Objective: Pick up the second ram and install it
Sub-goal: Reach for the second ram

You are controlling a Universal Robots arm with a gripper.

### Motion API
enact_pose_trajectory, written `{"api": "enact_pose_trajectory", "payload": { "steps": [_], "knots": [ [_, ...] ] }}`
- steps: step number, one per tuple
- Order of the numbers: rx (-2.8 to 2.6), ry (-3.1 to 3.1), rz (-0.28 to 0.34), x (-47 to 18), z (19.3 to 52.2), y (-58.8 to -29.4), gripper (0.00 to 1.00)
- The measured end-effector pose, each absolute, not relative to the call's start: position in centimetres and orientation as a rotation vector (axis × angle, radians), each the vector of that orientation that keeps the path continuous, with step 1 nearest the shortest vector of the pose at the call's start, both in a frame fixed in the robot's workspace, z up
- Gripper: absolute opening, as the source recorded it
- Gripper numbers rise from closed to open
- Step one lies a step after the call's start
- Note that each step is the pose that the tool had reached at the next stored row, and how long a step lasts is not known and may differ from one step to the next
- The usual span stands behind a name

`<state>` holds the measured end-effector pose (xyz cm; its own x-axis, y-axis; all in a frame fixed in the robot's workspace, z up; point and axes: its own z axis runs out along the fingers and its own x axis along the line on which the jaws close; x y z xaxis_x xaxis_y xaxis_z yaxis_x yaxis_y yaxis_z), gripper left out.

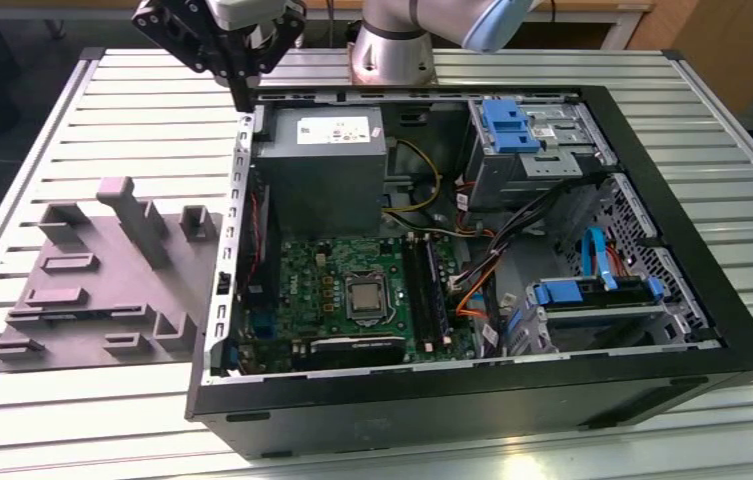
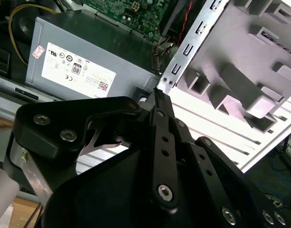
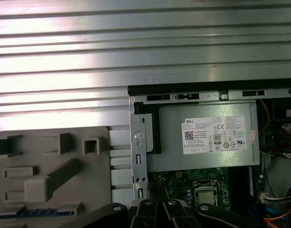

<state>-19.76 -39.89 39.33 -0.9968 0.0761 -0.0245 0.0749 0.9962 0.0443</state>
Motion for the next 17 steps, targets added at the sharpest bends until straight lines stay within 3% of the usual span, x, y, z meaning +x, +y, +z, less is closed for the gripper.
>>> {"api": "enact_pose_trajectory", "payload": {
  "steps": [17],
  "knots": [
    [0.118,3.113,0.068,-20.17,39.33,-39.89,0.11]
  ]
}}
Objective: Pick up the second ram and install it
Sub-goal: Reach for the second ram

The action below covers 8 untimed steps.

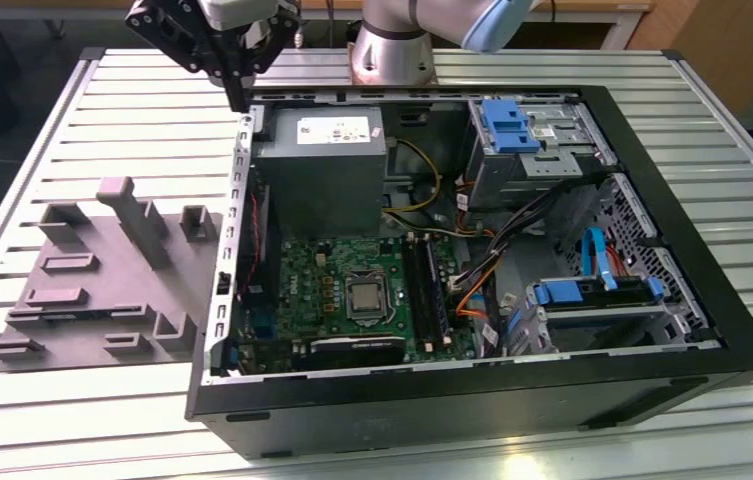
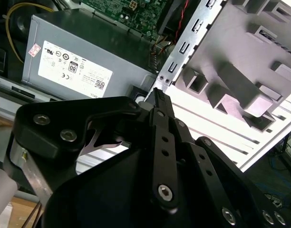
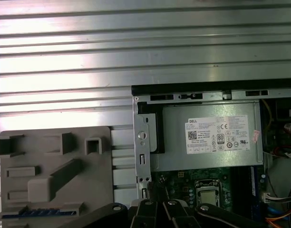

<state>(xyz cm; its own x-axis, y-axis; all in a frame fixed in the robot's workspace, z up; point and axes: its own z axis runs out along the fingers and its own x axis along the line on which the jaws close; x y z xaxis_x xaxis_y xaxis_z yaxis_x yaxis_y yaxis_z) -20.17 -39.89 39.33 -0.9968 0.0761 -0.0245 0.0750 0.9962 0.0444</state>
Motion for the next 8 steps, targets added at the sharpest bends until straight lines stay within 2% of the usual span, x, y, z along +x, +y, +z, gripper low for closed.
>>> {"api": "enact_pose_trajectory", "payload": {
  "steps": [8],
  "knots": [
    [0.118,3.112,0.068,-20.40,39.33,-39.89,0.11]
  ]
}}
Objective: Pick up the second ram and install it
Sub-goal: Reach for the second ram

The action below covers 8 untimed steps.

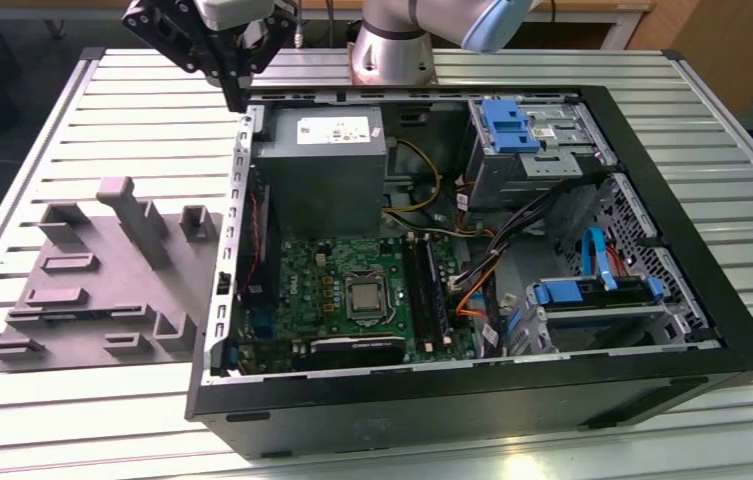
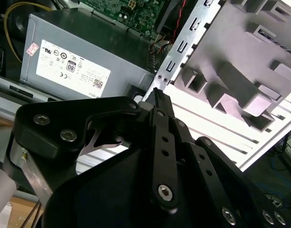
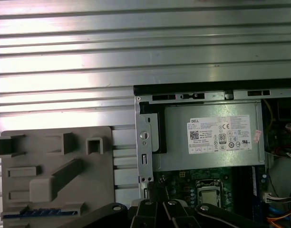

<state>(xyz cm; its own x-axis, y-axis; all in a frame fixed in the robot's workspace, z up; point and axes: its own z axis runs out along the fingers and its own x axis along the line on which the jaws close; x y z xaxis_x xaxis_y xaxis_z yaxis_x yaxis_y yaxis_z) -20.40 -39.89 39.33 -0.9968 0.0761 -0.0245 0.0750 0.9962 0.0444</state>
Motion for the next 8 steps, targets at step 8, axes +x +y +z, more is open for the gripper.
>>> {"api": "enact_pose_trajectory", "payload": {
  "steps": [8],
  "knots": [
    [0.118,3.112,0.068,-20.66,39.33,-39.89,0.11]
  ]
}}
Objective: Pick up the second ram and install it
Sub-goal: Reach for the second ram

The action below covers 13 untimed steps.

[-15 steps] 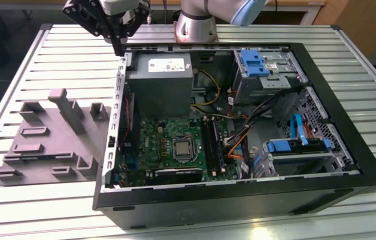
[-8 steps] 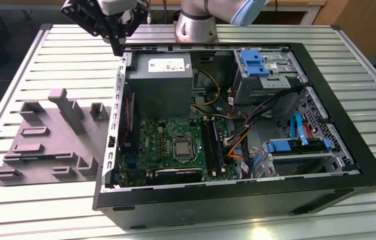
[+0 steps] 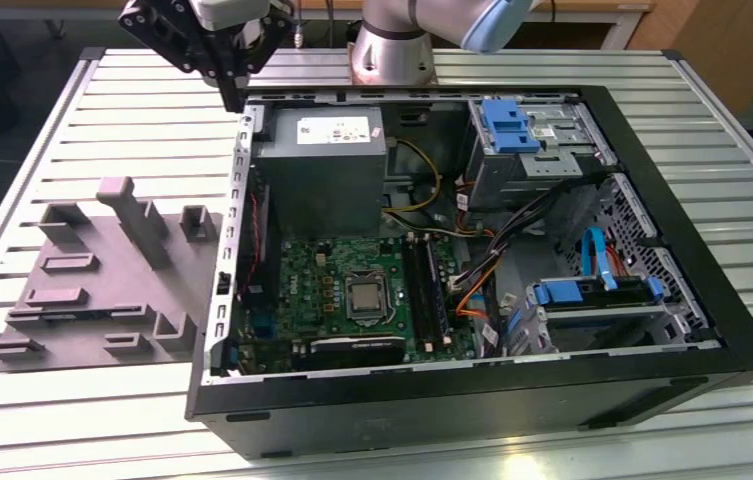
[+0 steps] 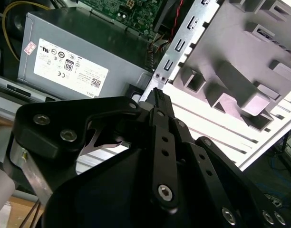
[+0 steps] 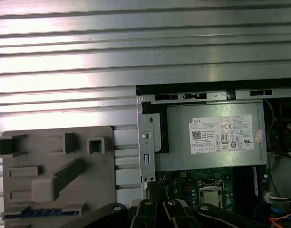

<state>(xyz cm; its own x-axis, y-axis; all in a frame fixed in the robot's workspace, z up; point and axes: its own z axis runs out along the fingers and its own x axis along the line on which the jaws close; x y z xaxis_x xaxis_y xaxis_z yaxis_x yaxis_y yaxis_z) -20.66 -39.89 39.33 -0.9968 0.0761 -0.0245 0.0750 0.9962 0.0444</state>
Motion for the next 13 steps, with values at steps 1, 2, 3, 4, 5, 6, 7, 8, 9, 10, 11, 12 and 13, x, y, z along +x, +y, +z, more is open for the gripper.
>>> {"api": "enact_pose_trajectory", "payload": {
  "steps": [1,2,3,4,5,6,7,8,9,10,11,12,13],
  "knots": [
    [0.118,3.113,0.068,-20.69,39.33,-39.89,0.11],
    [0.118,3.113,0.068,-20.72,39.33,-39.89,0.11],
    [0.118,3.112,0.068,-20.75,39.33,-39.89,0.11],
    [0.118,3.112,0.068,-20.79,39.33,-39.89,0.11],
    [0.118,3.113,0.068,-20.82,39.33,-39.89,0.11],
    [0.118,3.113,0.068,-20.85,39.33,-39.89,0.11],
    [0.118,3.113,0.068,-20.87,39.33,-39.89,0.11],
    [0.118,3.112,0.068,-20.88,39.33,-39.89,0.11],
    [0.118,3.113,0.068,-20.90,39.33,-39.89,0.11],
    [0.118,3.113,0.068,-20.91,39.33,-39.89,0.11],
    [0.118,3.112,0.068,-20.94,39.33,-39.89,0.11],
    [0.118,3.112,0.068,-20.97,39.33,-39.89,0.11],
    [0.118,3.113,0.068,-21.00,39.33,-39.89,0.11]
  ]
}}
